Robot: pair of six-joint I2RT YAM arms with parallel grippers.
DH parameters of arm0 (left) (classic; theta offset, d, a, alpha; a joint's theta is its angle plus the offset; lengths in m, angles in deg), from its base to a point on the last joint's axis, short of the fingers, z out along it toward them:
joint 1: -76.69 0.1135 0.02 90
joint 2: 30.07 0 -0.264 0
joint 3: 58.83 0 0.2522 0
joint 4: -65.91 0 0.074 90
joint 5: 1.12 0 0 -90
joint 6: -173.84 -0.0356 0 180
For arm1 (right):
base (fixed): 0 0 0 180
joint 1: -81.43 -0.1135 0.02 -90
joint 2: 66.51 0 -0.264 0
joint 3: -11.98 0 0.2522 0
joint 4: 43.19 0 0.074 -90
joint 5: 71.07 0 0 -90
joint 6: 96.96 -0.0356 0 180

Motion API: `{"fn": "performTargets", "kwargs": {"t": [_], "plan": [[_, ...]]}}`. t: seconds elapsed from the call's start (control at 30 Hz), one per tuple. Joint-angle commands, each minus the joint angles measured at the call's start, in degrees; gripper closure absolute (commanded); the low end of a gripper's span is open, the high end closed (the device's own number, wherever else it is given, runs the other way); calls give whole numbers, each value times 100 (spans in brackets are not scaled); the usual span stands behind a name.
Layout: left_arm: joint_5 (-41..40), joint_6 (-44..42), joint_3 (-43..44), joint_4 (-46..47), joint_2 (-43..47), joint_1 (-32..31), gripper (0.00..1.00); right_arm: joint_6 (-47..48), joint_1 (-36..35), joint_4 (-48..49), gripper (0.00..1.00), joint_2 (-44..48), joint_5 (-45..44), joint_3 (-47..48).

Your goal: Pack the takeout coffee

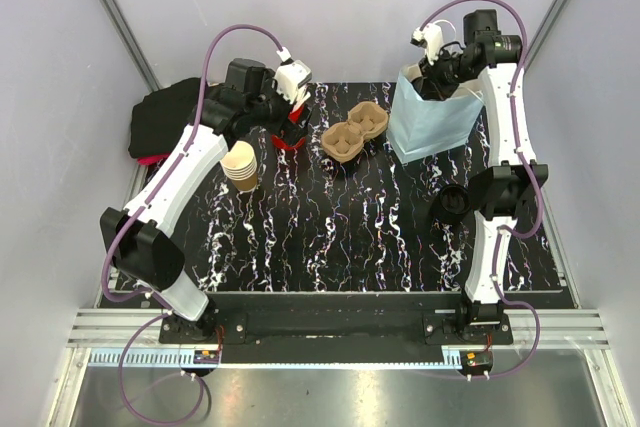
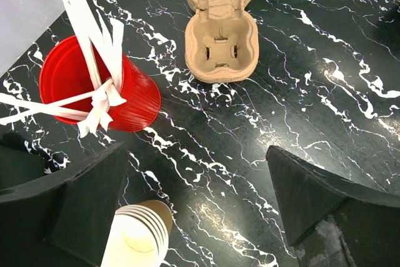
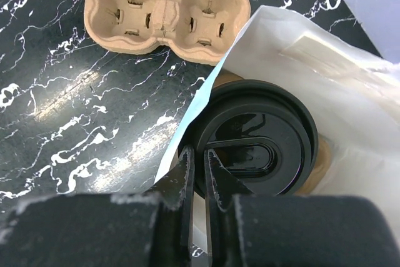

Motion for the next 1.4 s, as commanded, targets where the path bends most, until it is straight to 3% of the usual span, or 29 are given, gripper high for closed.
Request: {"fn": "performTargets", "kwargs": {"t": [0.0, 0.8, 1.37], "plan": [[175, 104, 110, 316, 115, 28, 1, 422, -136, -1727, 100, 204, 251, 190], [-212, 34, 5, 421, -96, -499, 1, 1301, -294, -1736, 100, 1347, 286, -1628], [-441, -19, -206, 369, 247, -490, 1, 1056, -725, -1736, 100, 1487, 401, -1788]]}}
